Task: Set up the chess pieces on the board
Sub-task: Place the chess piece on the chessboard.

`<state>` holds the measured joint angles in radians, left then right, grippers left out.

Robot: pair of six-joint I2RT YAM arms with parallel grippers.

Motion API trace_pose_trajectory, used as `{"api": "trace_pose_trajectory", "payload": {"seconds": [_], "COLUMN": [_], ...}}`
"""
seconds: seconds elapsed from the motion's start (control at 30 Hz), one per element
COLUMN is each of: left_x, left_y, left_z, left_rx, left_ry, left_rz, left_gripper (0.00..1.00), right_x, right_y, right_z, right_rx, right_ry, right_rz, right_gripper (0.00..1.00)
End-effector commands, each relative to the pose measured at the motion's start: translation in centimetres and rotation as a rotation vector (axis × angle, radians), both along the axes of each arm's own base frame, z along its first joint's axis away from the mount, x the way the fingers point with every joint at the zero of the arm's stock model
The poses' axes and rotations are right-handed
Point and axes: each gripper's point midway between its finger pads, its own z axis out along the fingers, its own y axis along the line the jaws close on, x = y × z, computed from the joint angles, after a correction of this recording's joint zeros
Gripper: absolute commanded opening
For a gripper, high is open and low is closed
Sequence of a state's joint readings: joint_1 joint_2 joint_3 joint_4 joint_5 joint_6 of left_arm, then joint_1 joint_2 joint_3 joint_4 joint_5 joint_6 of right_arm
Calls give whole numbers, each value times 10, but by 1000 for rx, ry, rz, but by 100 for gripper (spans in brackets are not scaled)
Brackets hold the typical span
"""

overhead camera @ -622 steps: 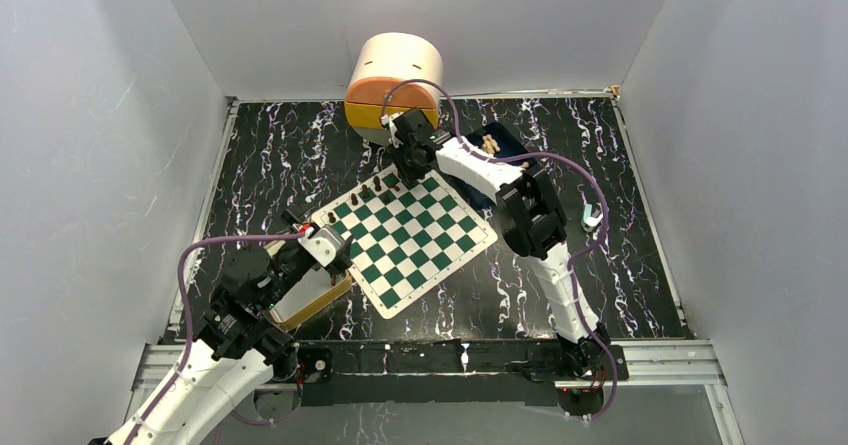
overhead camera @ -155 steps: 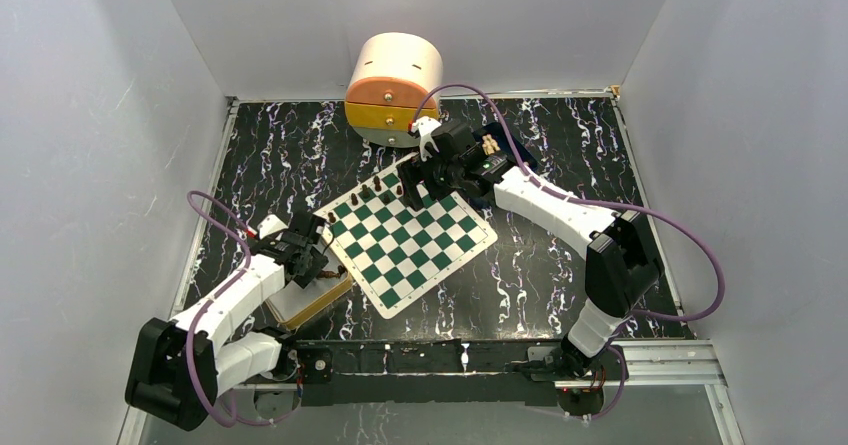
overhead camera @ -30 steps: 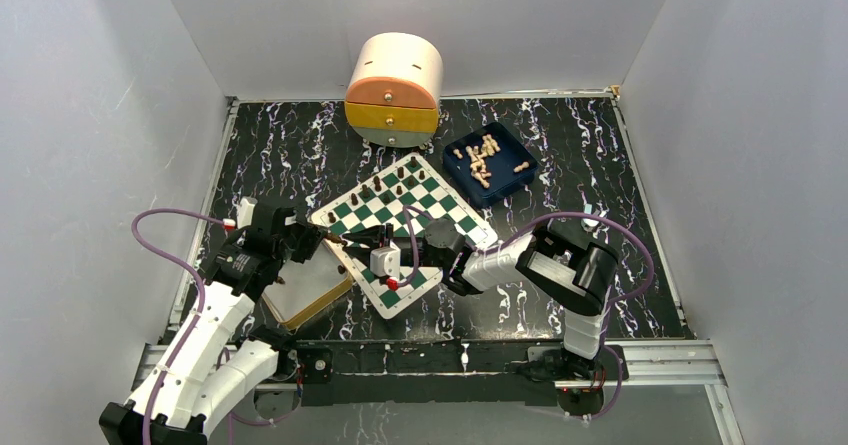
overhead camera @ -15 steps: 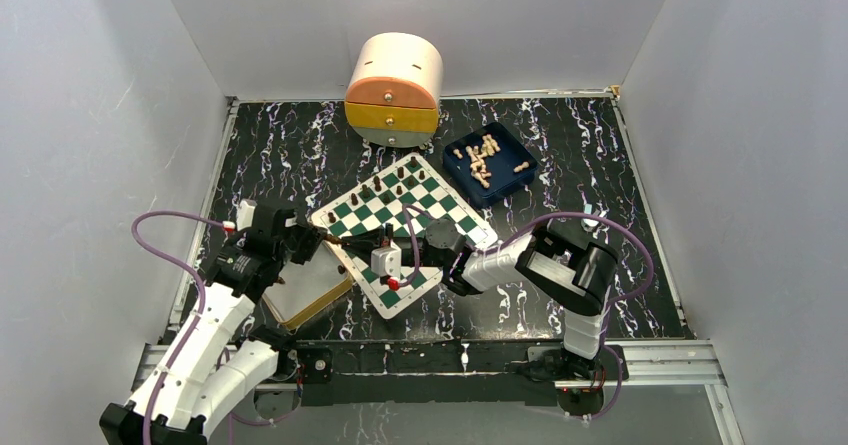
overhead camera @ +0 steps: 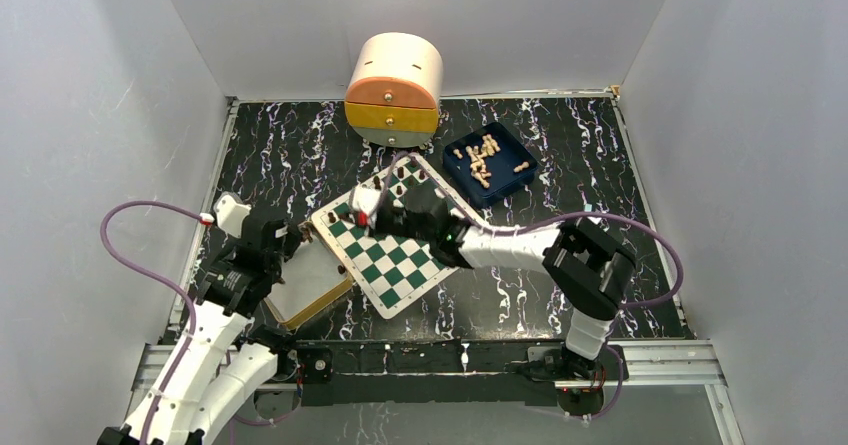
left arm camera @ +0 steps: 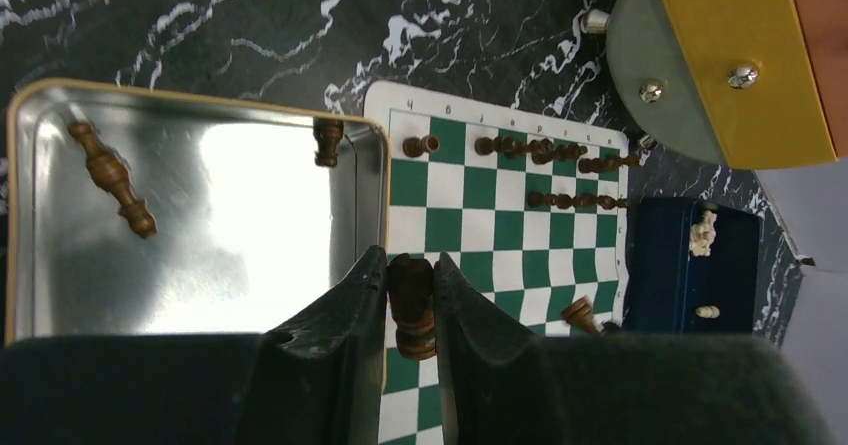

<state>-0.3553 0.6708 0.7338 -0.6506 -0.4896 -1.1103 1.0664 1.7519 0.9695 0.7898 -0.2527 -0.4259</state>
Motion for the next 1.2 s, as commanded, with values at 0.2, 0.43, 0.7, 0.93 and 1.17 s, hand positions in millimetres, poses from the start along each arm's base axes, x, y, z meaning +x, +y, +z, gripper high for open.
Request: {"api": "trace_pose_trajectory", "payload": {"seconds": [0.2, 0.43, 0.7, 0.93, 1.17], "left_x": [2, 1, -2, -2, -3], "left_y": [32, 21, 21, 20, 20], "left_z": [46, 60, 65, 64, 65], "left_rx": [403, 475, 496, 491, 489], "left_ry": [-192, -318, -396, -395, -401], "left_rz": [-156, -281, -294, -295, -293], "left_gripper": [0, 0, 0, 0, 0], "right_x": [86, 113, 126, 136, 144], "right_y": [-18, -23, -19, -17, -13], "right_z": [-44, -80, -96, -106, -115], "right_rx": [-298, -505, -557, -563, -560], "right_ry": [540, 645, 685, 675, 672], "right_rz": [-322, -478, -553, -591, -613], "right_gripper": [11, 12, 13, 14, 14]}}
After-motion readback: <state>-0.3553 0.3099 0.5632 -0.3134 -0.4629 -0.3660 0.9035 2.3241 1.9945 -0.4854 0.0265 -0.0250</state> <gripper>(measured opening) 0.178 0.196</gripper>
